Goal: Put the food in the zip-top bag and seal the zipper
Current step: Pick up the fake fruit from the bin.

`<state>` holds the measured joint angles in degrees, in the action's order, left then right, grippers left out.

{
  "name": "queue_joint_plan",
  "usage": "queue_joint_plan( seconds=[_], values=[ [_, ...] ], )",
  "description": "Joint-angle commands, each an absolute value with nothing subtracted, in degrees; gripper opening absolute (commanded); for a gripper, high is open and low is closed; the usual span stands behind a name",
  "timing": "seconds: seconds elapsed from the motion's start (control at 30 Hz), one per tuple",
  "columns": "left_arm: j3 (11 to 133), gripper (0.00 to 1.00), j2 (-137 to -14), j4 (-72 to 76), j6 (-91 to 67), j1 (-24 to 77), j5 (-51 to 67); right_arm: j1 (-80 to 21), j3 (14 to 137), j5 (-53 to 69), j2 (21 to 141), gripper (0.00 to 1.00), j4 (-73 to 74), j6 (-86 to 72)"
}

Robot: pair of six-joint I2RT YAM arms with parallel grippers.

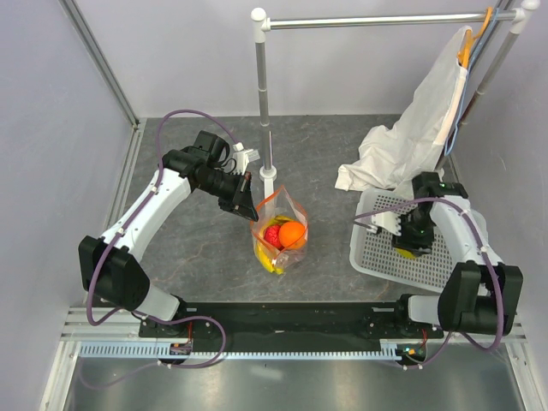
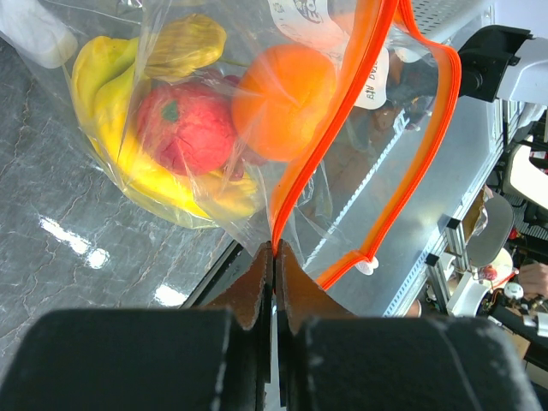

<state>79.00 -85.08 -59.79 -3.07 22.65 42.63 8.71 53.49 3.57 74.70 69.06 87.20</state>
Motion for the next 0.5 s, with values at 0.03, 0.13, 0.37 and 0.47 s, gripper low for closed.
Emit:
queue_joint_plan(
  seconds=[0.03,0.13,0.37,0.47],
  values=[
    [80.16,0.02,-84.99,-58.71,-2.99,22.94,43.77,-2.17,64.13,15.37,75.23,0.4,74.7,75.95],
    [79.72,0.02,-85.08,-58.71,-2.9,22.94,43.68,-8.07,70.2,20.19,76.29,0.39,76.81,70.34],
    [79.72,0.02,-86.13,-58.71,-3.16,22.85,43.59,-23.45,81.02,29.95,75.15,0.38,75.16,54.8],
    [79.63,0.02,-86.13,-58.71,-3.08,22.85,43.33,-28.38,85.68,34.43,74.97,0.34,71.48,46.62]
  ],
)
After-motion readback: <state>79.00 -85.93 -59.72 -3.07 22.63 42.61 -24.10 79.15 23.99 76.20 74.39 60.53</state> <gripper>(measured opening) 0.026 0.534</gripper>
